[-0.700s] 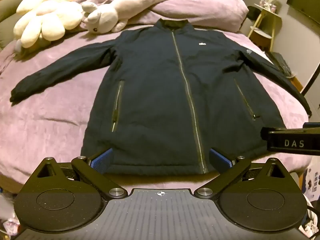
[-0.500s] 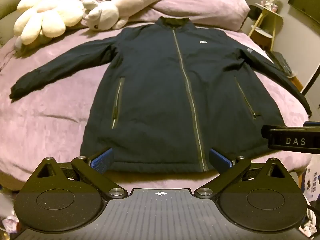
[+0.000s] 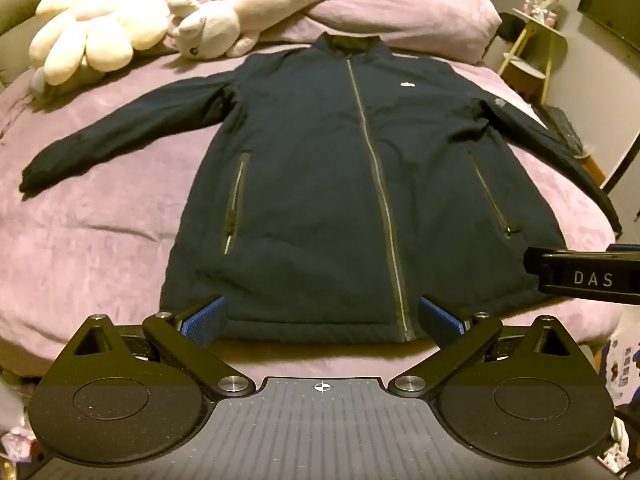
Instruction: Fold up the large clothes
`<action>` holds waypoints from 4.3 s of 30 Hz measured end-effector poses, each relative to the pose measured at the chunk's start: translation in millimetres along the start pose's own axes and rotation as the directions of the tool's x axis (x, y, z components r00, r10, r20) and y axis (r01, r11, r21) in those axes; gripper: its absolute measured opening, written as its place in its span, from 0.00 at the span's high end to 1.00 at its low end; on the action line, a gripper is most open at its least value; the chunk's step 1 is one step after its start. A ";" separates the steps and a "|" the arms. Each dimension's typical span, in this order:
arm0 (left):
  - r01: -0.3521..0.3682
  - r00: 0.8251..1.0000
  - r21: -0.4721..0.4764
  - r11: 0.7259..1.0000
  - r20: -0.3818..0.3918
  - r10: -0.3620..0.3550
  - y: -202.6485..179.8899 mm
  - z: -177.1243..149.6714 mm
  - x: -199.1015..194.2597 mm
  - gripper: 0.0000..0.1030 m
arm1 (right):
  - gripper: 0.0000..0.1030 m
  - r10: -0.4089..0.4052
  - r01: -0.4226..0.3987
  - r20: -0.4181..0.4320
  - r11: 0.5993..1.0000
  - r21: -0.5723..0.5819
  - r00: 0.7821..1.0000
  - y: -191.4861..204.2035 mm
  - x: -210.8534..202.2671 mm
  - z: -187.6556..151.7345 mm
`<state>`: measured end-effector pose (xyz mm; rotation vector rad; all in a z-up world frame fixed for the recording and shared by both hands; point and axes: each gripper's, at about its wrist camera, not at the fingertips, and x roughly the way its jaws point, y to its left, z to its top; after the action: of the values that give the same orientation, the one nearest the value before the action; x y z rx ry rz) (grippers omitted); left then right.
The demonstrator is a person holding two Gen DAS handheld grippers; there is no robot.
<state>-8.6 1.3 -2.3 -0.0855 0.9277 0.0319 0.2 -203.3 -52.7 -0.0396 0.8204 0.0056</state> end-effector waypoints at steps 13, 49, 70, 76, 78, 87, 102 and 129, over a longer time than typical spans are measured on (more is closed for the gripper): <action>0.009 1.000 -0.016 1.000 -0.004 -0.009 3.3 2.1 2.3 0.00 | 0.04 -0.001 0.001 0.007 1.000 -0.003 1.000 1.2 -0.2 0.2; 0.017 1.000 -0.035 0.999 -0.012 -0.018 6.6 5.5 0.0 0.00 | 0.04 0.012 -0.012 0.009 1.000 -0.004 1.000 4.5 -4.7 2.2; 0.014 1.000 -0.038 0.999 -0.025 -0.015 5.6 5.4 4.4 0.00 | 0.04 0.020 -0.020 -0.005 1.000 0.005 1.000 2.2 2.8 2.5; 0.014 0.999 -0.038 0.999 -0.028 -0.015 4.7 5.0 5.5 0.00 | 0.04 0.023 -0.023 -0.010 1.000 0.006 1.000 0.6 6.0 2.7; 0.013 0.999 -0.037 0.999 -0.030 -0.014 4.3 4.8 6.0 0.00 | 0.04 0.024 -0.024 -0.012 1.000 0.008 1.000 0.0 6.9 2.7; 0.015 0.999 -0.039 0.999 -0.039 -0.016 4.2 6.8 8.7 0.00 | 0.04 0.027 -0.026 -0.019 1.000 0.012 0.999 -1.4 9.6 2.3; 0.019 0.998 -0.043 0.999 -0.062 -0.022 5.2 9.9 15.7 0.00 | 0.04 0.039 -0.039 -0.029 0.999 0.015 0.999 -1.4 16.3 3.4; -0.091 0.996 -0.075 0.993 0.018 0.093 20.9 70.5 125.2 0.00 | 0.04 0.053 -0.374 0.416 0.552 0.745 0.908 -265.9 155.6 29.3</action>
<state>121.4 27.1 -61.7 -0.1108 0.9088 0.1525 133.2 -469.5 -137.8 0.9458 0.3909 -0.1315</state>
